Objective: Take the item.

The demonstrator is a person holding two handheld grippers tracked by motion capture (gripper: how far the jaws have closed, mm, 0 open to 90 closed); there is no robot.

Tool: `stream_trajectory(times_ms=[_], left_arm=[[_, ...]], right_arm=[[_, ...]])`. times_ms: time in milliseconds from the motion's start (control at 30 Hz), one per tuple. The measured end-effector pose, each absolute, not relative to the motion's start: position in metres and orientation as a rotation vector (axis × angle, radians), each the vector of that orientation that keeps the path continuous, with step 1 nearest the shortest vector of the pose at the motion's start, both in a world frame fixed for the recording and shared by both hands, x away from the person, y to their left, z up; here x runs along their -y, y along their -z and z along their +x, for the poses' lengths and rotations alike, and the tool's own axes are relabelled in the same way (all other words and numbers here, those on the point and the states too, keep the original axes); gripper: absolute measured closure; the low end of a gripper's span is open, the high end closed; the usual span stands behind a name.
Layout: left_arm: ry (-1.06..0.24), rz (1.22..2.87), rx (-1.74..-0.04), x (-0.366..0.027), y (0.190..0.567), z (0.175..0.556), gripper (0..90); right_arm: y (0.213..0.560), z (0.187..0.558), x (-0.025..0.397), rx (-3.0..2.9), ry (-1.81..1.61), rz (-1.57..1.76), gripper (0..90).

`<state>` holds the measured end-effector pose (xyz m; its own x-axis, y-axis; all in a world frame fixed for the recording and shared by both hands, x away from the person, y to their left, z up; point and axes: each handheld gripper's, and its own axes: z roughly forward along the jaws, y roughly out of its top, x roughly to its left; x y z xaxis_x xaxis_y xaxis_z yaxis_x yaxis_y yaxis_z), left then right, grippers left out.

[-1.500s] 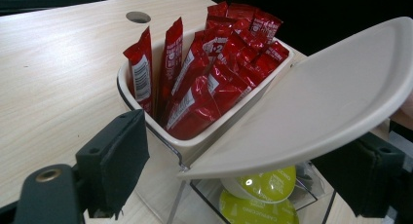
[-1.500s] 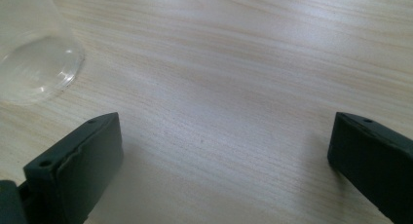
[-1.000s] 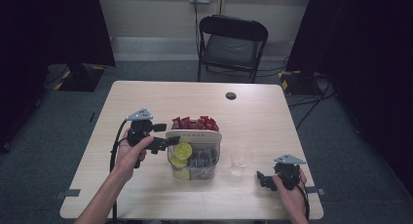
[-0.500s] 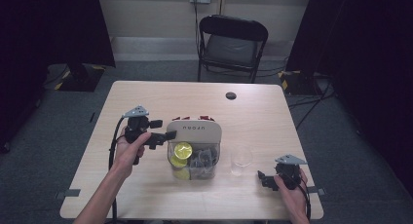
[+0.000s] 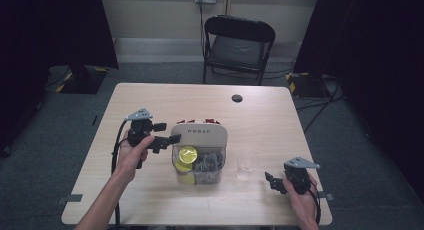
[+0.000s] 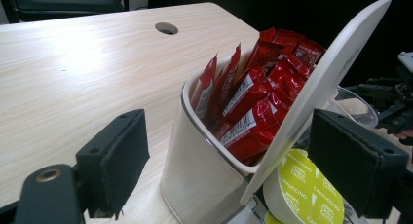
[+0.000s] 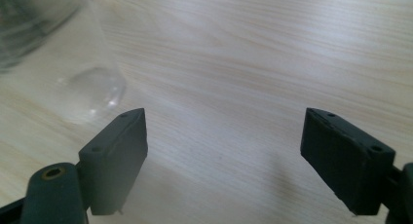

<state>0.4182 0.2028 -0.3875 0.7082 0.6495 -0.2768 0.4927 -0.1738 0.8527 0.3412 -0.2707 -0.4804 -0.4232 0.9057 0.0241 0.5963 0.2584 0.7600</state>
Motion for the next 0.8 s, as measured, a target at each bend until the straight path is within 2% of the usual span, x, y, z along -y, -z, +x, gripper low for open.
stream_trajectory(times_ms=[500,800], left_arm=[[-0.174,1.828,-0.904,-0.204,0.388,0.419,14.4],[-0.170,1.835,-0.906,-0.204,0.388,0.419,14.4]], right_arm=[[0.454,0.328,0.266,-2.129,-1.174,1.301,22.9],[0.431,0.321,0.253,-2.131,-1.309,1.216,29.4]])
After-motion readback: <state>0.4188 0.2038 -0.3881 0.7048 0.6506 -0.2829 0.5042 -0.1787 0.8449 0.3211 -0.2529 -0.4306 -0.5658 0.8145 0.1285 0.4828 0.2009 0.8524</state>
